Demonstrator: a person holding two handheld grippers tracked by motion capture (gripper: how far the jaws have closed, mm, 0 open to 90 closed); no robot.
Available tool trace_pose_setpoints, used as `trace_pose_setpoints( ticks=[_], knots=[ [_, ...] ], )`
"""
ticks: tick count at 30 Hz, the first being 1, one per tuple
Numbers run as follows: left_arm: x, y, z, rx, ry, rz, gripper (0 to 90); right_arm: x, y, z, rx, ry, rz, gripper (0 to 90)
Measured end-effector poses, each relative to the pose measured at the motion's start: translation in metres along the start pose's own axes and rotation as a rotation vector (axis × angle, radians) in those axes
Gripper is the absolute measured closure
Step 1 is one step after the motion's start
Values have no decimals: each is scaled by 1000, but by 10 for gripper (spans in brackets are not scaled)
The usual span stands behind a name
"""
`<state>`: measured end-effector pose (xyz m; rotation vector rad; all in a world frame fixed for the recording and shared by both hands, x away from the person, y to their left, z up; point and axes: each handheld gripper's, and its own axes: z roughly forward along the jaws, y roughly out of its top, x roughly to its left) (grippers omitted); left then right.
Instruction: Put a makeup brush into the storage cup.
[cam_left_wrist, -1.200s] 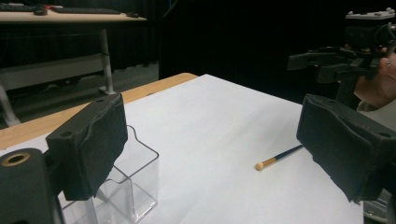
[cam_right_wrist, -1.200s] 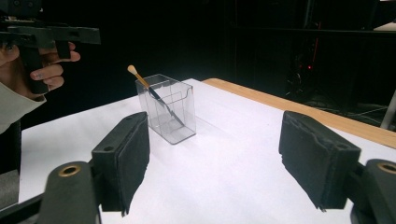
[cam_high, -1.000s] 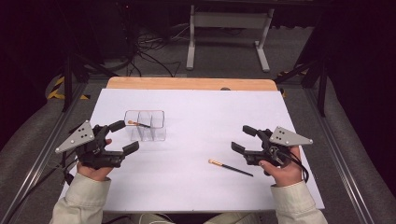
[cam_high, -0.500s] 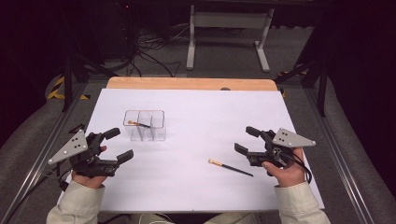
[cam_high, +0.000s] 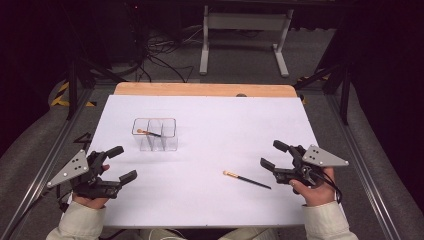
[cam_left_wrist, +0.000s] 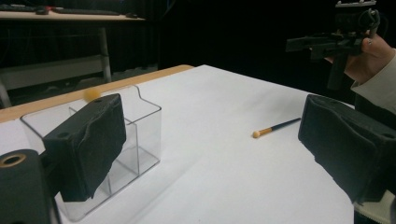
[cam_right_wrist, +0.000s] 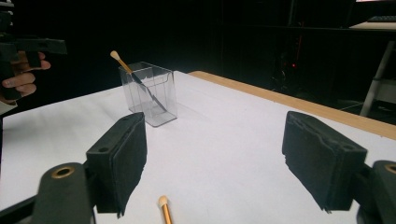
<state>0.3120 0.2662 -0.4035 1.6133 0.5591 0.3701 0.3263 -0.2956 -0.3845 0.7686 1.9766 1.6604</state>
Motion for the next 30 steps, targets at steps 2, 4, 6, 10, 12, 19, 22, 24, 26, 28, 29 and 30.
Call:
trace_pose_setpoints(
  ticks=[2, 4, 6, 10, 12, 19, 22, 24, 26, 28, 29, 30],
  knots=[
    [2, -4, -2, 0, -1, 0, 81, 0, -3, -3, 1, -8, -3, 225],
    [4, -7, -3, 0, 3, 5, 80, -1, -6, -6, -3, -11, -2, 224],
    [5, -8, -4, -2, 4, 4, 79, -2, -9, -10, -10, -25, -2, 222],
    [8, -14, -6, -10, 33, -23, 79, -3, -16, -15, -24, -57, 2, 222],
    [10, -17, -6, -16, 50, -27, 79, -3, -21, -18, -26, -79, 10, 223],
    [17, -28, -6, -22, 113, -38, 79, -3, -35, -23, -21, -121, 24, 222],
    [20, -34, -3, -7, 136, -37, 74, -4, -39, -23, -19, -134, 24, 222],
    [22, -37, -1, 3, 147, -31, 71, -4, -42, -23, -16, -137, 23, 221],
    [22, -38, -1, -1, 154, -35, 68, -5, -44, -22, -8, -142, 22, 222],
    [23, -38, -1, -10, 158, -35, 65, -5, -45, -22, -5, -147, 20, 222],
    [23, -38, -1, -10, 158, -36, 65, -5, -45, -22, -6, -147, 21, 222],
    [23, -38, -1, -9, 158, -35, 64, -5, -45, -21, -5, -147, 20, 222]
  ],
)
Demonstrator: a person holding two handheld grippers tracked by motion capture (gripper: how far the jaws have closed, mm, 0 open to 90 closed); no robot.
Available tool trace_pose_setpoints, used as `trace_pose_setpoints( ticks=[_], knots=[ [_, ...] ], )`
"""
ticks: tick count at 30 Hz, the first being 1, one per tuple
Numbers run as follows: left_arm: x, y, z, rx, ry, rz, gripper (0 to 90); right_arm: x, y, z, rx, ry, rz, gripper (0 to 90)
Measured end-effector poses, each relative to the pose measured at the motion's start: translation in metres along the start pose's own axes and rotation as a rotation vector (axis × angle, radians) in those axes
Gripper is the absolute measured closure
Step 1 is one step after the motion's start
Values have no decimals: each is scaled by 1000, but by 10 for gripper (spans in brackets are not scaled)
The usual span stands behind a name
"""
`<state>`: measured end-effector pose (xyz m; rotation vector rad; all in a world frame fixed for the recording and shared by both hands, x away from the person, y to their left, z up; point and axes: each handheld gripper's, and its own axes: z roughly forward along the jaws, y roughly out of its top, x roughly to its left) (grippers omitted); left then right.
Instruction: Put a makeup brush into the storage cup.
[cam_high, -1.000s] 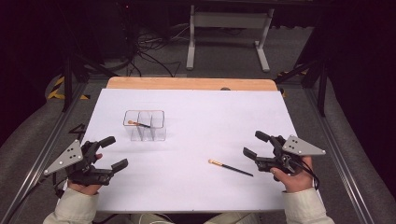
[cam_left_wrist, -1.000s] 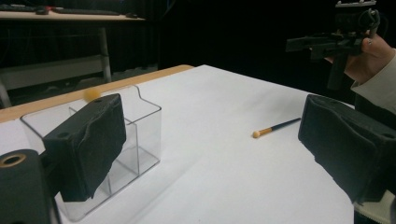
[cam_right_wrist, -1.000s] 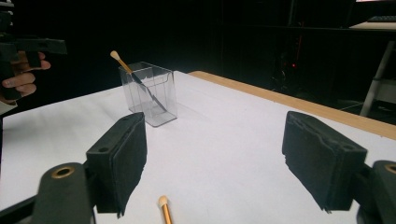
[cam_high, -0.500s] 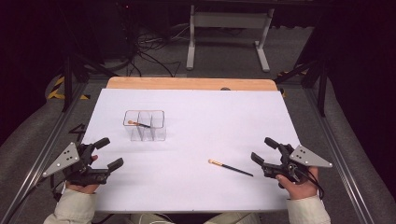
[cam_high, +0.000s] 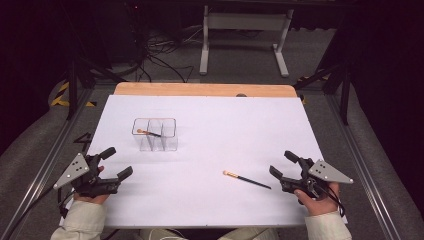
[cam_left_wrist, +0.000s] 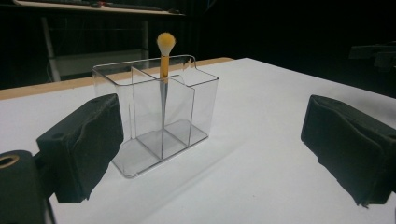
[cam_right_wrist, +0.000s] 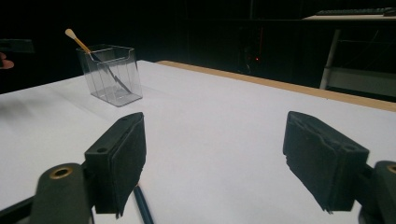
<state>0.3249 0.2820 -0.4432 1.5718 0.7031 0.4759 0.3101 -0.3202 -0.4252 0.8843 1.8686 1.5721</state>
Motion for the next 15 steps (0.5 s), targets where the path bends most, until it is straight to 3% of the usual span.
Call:
trace_pose_setpoints(
  ticks=[8, 15],
  knots=[
    [-1, 0, 0, 4, 0, -1, 63, 3, 9, 4, 26, 28, -2, 237],
    [0, 1, 0, -2, 2, 1, 62, 6, 26, 17, 109, 77, -28, 247]
  ],
)
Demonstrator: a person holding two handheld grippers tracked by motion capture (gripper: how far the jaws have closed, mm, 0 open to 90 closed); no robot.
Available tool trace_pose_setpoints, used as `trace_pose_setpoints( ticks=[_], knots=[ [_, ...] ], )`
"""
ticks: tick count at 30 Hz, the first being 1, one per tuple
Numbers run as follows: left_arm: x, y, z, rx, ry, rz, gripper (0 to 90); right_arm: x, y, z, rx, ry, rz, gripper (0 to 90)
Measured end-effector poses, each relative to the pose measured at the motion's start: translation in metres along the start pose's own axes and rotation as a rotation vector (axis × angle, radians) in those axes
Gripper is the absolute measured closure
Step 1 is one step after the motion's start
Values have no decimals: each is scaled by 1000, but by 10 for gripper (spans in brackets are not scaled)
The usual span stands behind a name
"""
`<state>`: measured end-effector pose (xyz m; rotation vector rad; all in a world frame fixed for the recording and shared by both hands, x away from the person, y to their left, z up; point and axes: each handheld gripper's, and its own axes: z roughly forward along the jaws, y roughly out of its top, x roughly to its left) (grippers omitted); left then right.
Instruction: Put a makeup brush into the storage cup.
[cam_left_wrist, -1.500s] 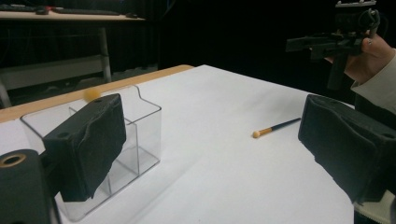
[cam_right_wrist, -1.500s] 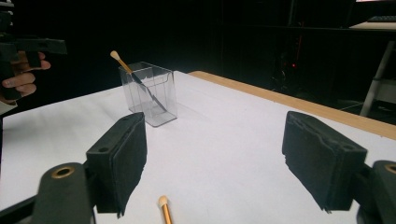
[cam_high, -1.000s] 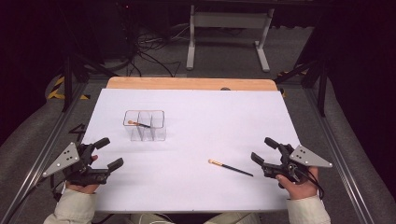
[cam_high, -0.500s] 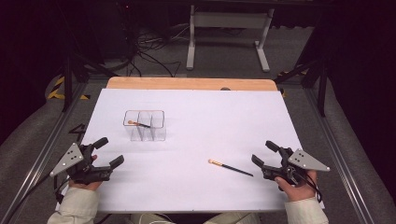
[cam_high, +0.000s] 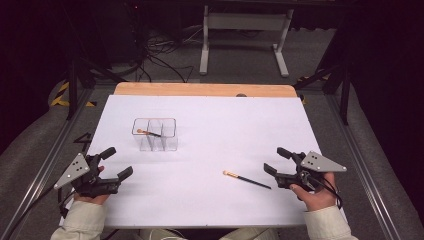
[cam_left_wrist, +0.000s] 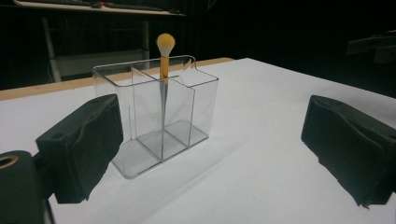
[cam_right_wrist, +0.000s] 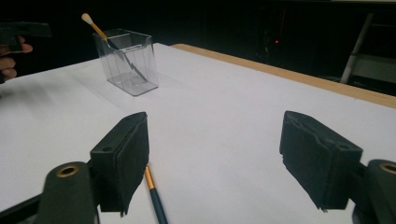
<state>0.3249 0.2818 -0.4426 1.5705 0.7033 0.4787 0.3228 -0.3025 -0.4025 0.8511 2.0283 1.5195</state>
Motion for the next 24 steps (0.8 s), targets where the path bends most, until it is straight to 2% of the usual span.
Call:
trace_pose_setpoints(
  ticks=[8, 24],
  knots=[
    [0, 0, 1, 2, -5, -2, 62, 4, 18, 16, 22, 32, -33, 242],
    [1, 0, 3, 3, -7, -3, 62, 8, 36, 44, 82, 85, -66, 240]
  ],
)
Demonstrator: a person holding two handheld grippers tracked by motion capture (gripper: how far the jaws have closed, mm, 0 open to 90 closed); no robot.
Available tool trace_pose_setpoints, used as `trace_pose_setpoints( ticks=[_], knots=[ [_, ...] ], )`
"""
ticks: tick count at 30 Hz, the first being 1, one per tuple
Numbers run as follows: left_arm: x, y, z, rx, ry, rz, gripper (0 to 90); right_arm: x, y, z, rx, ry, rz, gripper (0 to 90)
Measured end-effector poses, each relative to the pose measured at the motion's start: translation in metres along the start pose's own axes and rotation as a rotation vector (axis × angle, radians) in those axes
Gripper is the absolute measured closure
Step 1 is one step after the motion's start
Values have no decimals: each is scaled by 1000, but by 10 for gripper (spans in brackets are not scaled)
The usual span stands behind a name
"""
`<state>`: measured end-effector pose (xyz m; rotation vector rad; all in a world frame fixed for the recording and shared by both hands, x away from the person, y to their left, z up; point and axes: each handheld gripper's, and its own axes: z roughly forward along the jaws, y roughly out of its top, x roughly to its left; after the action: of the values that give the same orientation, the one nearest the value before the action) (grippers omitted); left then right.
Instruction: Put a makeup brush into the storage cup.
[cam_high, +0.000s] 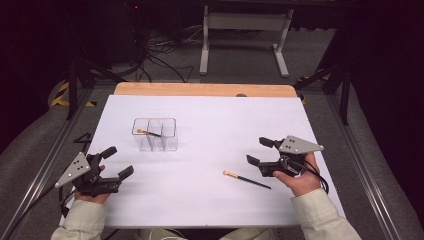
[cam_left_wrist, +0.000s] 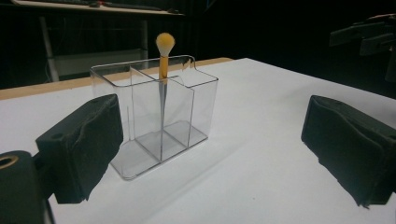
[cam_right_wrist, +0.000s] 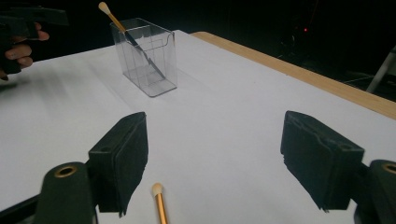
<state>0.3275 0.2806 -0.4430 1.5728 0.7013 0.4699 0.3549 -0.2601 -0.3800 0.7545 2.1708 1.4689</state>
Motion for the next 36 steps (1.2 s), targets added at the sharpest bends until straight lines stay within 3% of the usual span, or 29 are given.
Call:
trace_pose_setpoints(
  ticks=[3, 10, 12, 15, 36],
  knots=[
    [0, 0, 0, 0, 0, 0, 62, 0, 5, 3, 20, 9, -12, 249],
    [0, 0, 0, -3, 1, 0, 62, -1, 21, 13, 131, 54, -43, 276],
    [0, 0, 0, -2, 2, 0, 62, -1, 22, 15, 141, 60, -44, 276],
    [0, 0, 0, -1, 2, 1, 62, -2, 25, 20, 207, 71, -63, 282],
    [0, 0, 1, 9, 6, -2, 61, -1, 40, 43, 495, 128, -149, 324]
  ],
)
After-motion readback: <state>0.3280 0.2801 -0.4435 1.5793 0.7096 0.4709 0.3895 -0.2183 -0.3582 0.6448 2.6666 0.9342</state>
